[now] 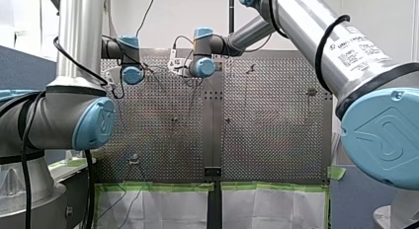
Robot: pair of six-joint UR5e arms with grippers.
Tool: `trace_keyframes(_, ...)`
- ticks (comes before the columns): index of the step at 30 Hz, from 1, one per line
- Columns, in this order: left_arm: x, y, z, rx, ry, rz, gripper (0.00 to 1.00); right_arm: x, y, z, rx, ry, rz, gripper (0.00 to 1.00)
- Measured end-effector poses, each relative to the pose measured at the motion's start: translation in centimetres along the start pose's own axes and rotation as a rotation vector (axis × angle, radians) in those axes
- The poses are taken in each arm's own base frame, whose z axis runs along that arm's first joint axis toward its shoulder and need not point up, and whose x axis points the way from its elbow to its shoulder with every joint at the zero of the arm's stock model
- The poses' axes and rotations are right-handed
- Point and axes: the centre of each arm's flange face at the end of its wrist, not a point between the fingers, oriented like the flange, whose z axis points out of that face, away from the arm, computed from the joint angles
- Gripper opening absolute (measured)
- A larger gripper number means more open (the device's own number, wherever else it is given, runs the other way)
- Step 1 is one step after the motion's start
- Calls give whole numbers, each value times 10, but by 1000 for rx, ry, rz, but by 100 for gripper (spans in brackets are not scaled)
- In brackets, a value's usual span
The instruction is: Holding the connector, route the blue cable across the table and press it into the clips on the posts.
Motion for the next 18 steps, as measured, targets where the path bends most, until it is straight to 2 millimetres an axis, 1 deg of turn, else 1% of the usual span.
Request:
trace_keyframes(6, 9, 9, 14, 10, 8, -4, 0, 10, 2, 5, -1, 18, 1, 0)
trace_keyframes(9, 11, 13, 20, 19, 4, -11, 0, 14, 2, 7, -2, 24, 1, 0)
trace_keyframes(18, 24, 19, 29, 53, 23, -19, 0, 20, 3, 9, -4, 29, 1, 0)
